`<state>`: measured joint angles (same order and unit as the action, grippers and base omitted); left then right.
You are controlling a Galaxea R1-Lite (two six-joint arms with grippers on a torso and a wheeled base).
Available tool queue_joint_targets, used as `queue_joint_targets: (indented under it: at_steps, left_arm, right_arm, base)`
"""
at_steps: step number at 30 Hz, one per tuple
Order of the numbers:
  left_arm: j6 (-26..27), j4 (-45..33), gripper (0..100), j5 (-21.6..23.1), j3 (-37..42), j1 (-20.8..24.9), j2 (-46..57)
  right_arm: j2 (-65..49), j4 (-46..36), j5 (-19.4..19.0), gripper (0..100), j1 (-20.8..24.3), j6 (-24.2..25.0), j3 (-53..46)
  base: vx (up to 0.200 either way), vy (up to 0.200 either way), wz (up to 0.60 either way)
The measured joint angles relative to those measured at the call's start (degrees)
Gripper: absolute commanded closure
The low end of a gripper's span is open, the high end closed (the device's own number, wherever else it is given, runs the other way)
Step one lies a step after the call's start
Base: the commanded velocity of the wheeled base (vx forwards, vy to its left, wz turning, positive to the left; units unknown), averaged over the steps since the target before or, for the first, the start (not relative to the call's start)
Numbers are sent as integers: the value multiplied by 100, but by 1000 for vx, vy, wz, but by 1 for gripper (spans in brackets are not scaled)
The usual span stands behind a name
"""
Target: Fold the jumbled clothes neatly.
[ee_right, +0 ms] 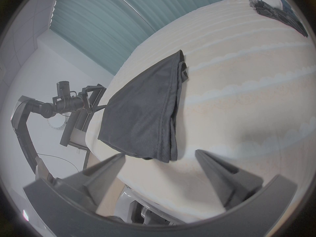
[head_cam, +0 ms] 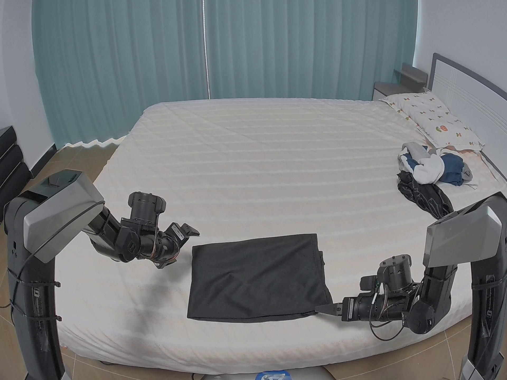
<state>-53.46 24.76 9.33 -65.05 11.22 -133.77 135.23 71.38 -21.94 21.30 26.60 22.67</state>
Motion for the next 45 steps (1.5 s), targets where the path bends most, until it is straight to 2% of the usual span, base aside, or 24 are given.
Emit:
queue_joint_targets:
  at_steps: [15,29,30,38,45]
  left_arm:
    - [2,0,0,0,2,5,0]
    - [0,1,0,-2,2,5,0]
    - [2,0,0,0,2,5,0]
    - [-5,1,0,0,9,2,2]
    - [-18,-7,0,27,72,-9,28]
  right_arm:
    - [-6,26,-9,100,-30,-33,-126]
    - [33,371,-9,100,-40,-132,-474]
    - [40,375,-9,0,-44,-148,-485]
    - [105,646,13,0,-79,-150,-499]
    - [-4,1259,18,0,-411,-85,-788]
  base:
    - [0,0,0]
    - [0,0,0]
    - [0,0,0]
    - [0,0,0]
    - [0,0,0]
